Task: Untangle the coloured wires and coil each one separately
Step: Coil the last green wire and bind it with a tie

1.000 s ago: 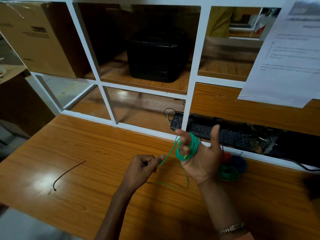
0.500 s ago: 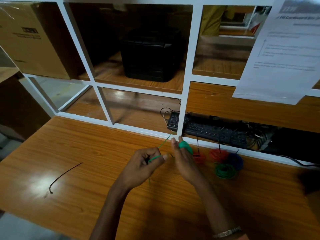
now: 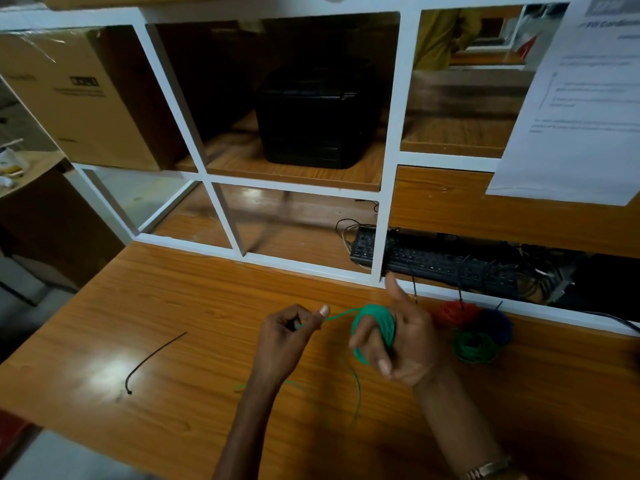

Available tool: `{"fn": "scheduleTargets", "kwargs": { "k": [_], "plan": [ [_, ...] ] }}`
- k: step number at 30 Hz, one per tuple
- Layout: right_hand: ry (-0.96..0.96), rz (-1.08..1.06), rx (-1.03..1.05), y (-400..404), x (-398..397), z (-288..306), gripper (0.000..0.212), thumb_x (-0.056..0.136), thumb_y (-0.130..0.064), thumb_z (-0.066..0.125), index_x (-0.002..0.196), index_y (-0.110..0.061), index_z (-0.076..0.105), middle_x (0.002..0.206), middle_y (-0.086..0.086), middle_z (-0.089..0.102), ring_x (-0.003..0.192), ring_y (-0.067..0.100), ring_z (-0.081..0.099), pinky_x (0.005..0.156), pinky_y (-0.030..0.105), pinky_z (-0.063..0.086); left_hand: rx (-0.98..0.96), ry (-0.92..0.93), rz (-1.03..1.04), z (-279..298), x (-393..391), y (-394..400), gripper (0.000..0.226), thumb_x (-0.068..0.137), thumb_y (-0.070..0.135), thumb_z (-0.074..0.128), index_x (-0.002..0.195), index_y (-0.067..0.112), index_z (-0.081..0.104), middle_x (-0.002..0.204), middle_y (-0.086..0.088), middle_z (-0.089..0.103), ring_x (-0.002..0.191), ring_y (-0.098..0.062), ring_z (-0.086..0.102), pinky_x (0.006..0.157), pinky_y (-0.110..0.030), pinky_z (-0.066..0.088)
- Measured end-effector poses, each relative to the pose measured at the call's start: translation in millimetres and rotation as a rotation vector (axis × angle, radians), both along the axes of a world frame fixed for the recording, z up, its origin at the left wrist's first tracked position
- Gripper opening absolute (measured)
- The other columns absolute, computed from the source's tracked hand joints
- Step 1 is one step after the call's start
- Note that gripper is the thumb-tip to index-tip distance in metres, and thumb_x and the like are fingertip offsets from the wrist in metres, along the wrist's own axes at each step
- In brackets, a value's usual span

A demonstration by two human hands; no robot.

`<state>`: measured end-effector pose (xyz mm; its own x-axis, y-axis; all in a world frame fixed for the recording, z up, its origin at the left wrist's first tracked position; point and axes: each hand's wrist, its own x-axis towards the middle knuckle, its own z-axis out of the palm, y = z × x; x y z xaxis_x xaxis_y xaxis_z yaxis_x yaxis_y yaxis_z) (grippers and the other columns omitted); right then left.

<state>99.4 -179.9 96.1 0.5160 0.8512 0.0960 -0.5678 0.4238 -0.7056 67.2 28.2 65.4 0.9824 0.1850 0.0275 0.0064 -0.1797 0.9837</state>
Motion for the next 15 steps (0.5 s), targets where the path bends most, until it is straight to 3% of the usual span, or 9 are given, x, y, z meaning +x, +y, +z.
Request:
{"fn": "scheduleTargets", "kwargs": {
  "k": [2, 4, 7, 8, 11, 13, 15],
  "plan": [
    [0.124, -0.056, 0.163, -7, 7, 1, 0.088, 0.104, -0.064, 0.031, 0.112, 0.015, 0.068, 0.069, 0.014, 0.074, 0.059, 0.018, 0.071, 0.053, 0.022, 0.046, 0.046, 0.045, -0.182, -2, -4, -7, 0.051, 0.091, 0.056, 0.074, 0.062, 0.015, 0.070, 0.056, -0.007, 0.044, 0.058, -0.017, 0.039, 0.059, -0.039, 0.033],
    [0.192, -0.195, 0.224, -9, 6, 5, 0.081, 0.106, -0.058, 0.034, 0.133, 0.015, 0.057, 0.099, 0.021, 0.076, 0.087, 0.025, 0.075, 0.077, 0.027, 0.056, 0.095, 0.087, -0.317, -2, -6, -14, 0.053, 0.093, 0.057, 0.068, 0.062, 0.014, 0.070, 0.055, 0.000, 0.040, 0.057, -0.014, 0.037, 0.059, -0.034, 0.029],
    [0.237, -0.425, 0.157, -7, 12, 10, 0.076, 0.106, -0.051, 0.038, 0.149, 0.012, 0.040, 0.145, 0.029, 0.054, 0.135, 0.036, 0.055, 0.111, 0.038, 0.045, 0.150, 0.087, -0.383, 2, -8, -21, 0.056, 0.100, 0.050, 0.066, 0.060, 0.012, 0.067, 0.054, 0.000, 0.041, 0.055, -0.013, 0.037, 0.057, -0.032, 0.029],
    [0.180, -0.491, 0.021, -3, 13, 10, 0.075, 0.104, -0.052, 0.042, 0.151, 0.007, 0.039, 0.149, 0.026, 0.052, 0.140, 0.035, 0.051, 0.117, 0.041, 0.038, 0.159, 0.076, -0.402, 2, -8, -20, 0.056, 0.102, 0.046, 0.066, 0.060, 0.009, 0.065, 0.052, 0.002, 0.042, 0.053, -0.011, 0.037, 0.056, -0.031, 0.029],
    [-0.190, -0.609, -0.653, 4, 12, 6, 0.088, 0.085, -0.070, 0.064, 0.155, -0.025, 0.037, 0.158, 0.004, 0.045, 0.141, 0.017, 0.047, 0.123, 0.044, 0.027, 0.137, 0.039, -0.471, 7, -10, -15, 0.050, 0.102, 0.031, 0.069, 0.065, -0.001, 0.059, 0.055, 0.000, 0.045, 0.053, -0.010, 0.038, 0.057, -0.028, 0.031],
    [-0.387, -0.508, -0.975, 7, 6, 8, 0.101, 0.079, -0.081, 0.060, 0.160, -0.033, 0.023, 0.168, -0.006, 0.026, 0.145, 0.012, 0.036, 0.121, 0.040, 0.027, 0.079, 0.019, -0.485, 12, -10, -13, 0.045, 0.102, 0.021, 0.067, 0.065, -0.002, 0.057, 0.057, 0.000, 0.046, 0.054, -0.007, 0.039, 0.060, -0.021, 0.036],
    [-0.580, -0.421, -1.210, 8, 1, 11, 0.116, 0.073, -0.093, 0.051, 0.163, -0.032, 0.009, 0.172, -0.011, 0.008, 0.152, 0.016, 0.024, 0.121, 0.040, 0.029, 0.000, -0.007, -0.437, 18, -8, -9, 0.039, 0.097, 0.024, 0.063, 0.063, 0.006, 0.060, 0.056, 0.009, 0.048, 0.053, -0.002, 0.038, 0.058, -0.016, 0.034]
  ]
}}
